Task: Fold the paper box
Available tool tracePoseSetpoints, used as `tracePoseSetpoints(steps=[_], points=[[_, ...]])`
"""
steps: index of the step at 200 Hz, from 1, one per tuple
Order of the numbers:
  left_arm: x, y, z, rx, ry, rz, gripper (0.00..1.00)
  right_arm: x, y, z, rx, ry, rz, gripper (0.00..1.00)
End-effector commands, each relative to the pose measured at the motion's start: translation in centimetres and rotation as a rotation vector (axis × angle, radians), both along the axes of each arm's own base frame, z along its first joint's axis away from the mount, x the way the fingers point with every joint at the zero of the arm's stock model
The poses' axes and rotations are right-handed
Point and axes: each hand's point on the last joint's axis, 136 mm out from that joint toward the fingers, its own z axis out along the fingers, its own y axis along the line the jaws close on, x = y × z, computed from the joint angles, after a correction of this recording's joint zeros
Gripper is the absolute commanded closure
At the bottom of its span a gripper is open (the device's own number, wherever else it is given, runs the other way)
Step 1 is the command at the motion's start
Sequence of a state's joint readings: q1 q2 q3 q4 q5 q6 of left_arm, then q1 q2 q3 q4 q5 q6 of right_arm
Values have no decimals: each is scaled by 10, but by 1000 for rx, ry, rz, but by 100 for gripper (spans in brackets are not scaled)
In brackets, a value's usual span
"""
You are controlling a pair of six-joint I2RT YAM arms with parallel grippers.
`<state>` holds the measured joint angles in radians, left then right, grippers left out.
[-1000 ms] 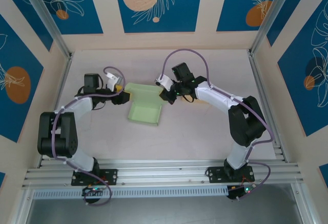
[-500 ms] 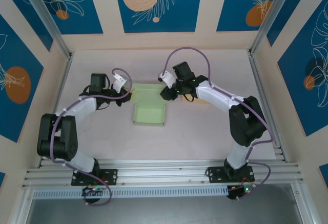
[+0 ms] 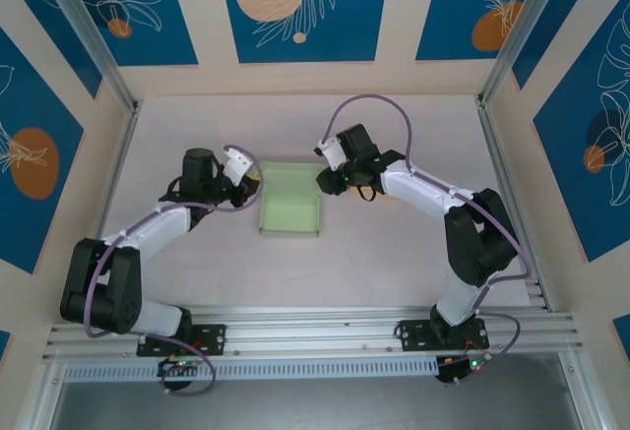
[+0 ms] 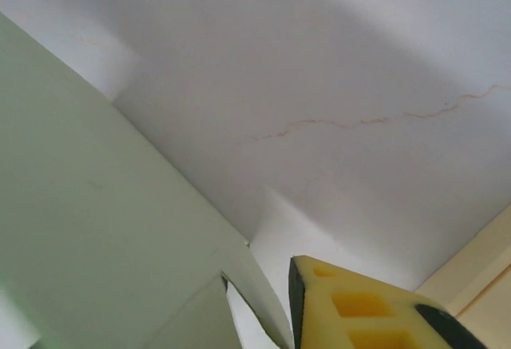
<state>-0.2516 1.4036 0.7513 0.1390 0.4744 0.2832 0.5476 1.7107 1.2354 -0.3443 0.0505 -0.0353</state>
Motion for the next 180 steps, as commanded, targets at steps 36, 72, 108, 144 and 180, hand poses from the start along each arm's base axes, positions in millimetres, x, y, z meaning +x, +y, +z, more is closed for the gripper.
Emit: tracePoseSetpoints(steps=[36, 72, 108, 144, 180], points=[[11, -16, -2, -6, -53, 204, 100, 16, 3, 20, 25, -87, -179, 98], [19, -29, 10, -170, -34, 395, 100, 29, 14, 33, 75, -160, -281, 99], [23, -47, 16, -177, -67, 461, 100, 28, 40, 44, 131, -265, -255, 99], [36, -60, 11, -264, -35, 513, 100, 35, 58, 50, 215, -288, -266, 99], [30, -73, -9, -295, 21, 522, 100, 27, 64, 31, 231, -269, -288, 99]])
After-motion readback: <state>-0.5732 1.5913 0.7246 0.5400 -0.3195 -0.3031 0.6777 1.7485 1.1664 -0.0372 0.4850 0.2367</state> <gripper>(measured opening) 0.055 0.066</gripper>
